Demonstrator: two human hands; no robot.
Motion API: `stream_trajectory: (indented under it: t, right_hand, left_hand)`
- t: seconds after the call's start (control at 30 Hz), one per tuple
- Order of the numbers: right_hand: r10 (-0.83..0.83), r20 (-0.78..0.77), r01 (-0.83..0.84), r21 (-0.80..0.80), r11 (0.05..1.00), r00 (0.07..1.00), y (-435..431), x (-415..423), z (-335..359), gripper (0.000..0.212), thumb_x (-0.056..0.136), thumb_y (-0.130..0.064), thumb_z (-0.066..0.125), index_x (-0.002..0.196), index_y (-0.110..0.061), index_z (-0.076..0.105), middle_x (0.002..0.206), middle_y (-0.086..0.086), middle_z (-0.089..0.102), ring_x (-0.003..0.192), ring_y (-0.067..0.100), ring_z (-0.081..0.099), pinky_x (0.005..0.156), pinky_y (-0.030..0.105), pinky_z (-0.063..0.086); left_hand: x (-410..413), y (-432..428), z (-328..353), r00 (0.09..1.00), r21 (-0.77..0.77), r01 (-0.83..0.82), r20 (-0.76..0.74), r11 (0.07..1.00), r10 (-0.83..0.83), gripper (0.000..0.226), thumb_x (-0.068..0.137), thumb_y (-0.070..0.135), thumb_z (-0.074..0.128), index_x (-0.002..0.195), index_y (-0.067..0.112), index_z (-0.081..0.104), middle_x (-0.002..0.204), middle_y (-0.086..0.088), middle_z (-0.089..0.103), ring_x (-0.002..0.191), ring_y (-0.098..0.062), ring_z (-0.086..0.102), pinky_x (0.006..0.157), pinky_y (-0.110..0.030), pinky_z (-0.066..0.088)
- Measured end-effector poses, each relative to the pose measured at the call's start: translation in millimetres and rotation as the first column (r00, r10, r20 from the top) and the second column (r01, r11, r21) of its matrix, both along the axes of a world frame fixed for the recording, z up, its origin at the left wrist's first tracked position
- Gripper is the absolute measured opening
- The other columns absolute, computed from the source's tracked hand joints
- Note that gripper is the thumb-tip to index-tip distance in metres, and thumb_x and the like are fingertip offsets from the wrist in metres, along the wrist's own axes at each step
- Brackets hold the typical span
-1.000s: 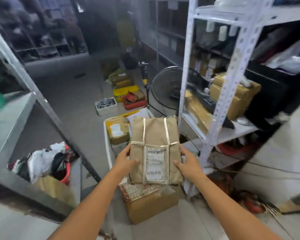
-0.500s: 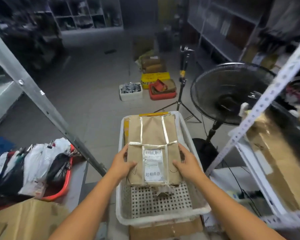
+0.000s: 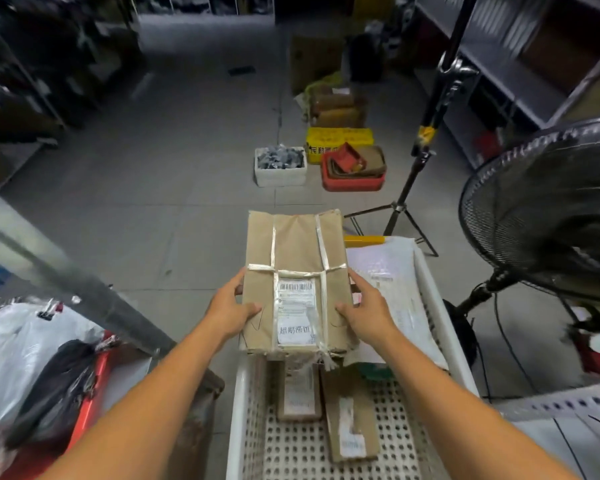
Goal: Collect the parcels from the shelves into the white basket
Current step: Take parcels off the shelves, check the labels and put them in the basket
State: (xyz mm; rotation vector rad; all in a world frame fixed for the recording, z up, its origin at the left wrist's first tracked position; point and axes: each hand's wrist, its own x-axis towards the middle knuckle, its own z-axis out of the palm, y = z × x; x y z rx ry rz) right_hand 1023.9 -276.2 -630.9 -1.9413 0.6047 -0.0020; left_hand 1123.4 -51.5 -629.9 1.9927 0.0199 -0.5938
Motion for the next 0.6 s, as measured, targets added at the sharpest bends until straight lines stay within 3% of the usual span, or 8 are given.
stream_trajectory:
  t: [0.13,0.2,0.27,0.37,0.5,0.6]
  right_hand:
    - [-0.022,-0.020,0.022,-0.016,1.000,1.000,-6,29,-24,0.064,0.087,-0.001,0.062,0.141,-0.030,0.046,0.113,-0.008,0.060,0.106,0.013,0.056,0.094,0.031,0.049]
    - [-0.026,-0.046,0.025,-0.025,0.999,0.999,-10,37,-35,0.063,0.087,-0.002,0.061,0.141,-0.031,0.045,0.111,-0.010,0.059,0.103,0.012,0.056,0.088,0.027,0.048]
    - [-0.026,-0.070,0.024,-0.031,0.999,0.997,-12,40,-43,0.061,0.087,-0.002,0.060,0.138,-0.032,0.047,0.104,-0.016,0.058,0.095,0.006,0.056,0.079,0.018,0.047]
    - [-0.020,-0.093,0.017,-0.039,0.999,0.995,-12,41,-50,0.060,0.086,-0.002,0.059,0.137,-0.033,0.047,0.101,-0.020,0.056,0.091,0.002,0.055,0.065,0.008,0.040]
    - [0.007,-0.141,-0.010,-0.018,1.000,0.990,-17,43,-51,0.059,0.087,-0.002,0.060,0.138,-0.028,0.047,0.109,-0.012,0.058,0.097,0.010,0.054,0.063,0.008,0.038]
    - [0.050,-0.203,-0.054,-0.017,0.998,0.978,-20,40,-42,0.052,0.087,-0.006,0.060,0.136,-0.021,0.050,0.125,-0.001,0.060,0.102,0.012,0.053,0.078,0.018,0.042]
  left_hand:
    - [29,-8,-22,1.000,0.009,0.020,-0.023,1.000,-0.020,0.078,0.085,-0.006,0.062,0.148,0.028,0.032,0.118,-0.003,0.057,0.097,-0.016,0.059,0.071,-0.020,0.049]
    - [38,-12,-32,0.998,0.029,0.051,-0.023,0.998,-0.051,0.077,0.085,-0.005,0.063,0.148,0.030,0.033,0.117,-0.002,0.058,0.094,-0.014,0.059,0.067,-0.017,0.048]
    - [40,-15,-39,0.997,0.050,0.069,-0.034,0.996,-0.068,0.076,0.086,-0.003,0.063,0.146,0.032,0.033,0.117,0.000,0.058,0.092,-0.013,0.057,0.063,-0.015,0.045]
    - [39,-16,-47,0.996,0.075,0.082,-0.038,0.994,-0.079,0.073,0.086,-0.001,0.064,0.145,0.031,0.036,0.106,0.007,0.059,0.095,-0.013,0.057,0.068,-0.019,0.048]
    - [39,-18,-45,0.993,0.142,0.120,-0.002,0.983,-0.121,0.062,0.086,0.003,0.066,0.138,0.029,0.044,0.110,0.003,0.062,0.098,-0.014,0.056,0.080,-0.026,0.047]
    - [35,-18,-38,0.988,0.218,0.132,0.046,0.967,-0.145,0.054,0.088,0.007,0.063,0.136,0.027,0.047,0.112,0.002,0.062,0.103,-0.018,0.058,0.083,-0.026,0.044]
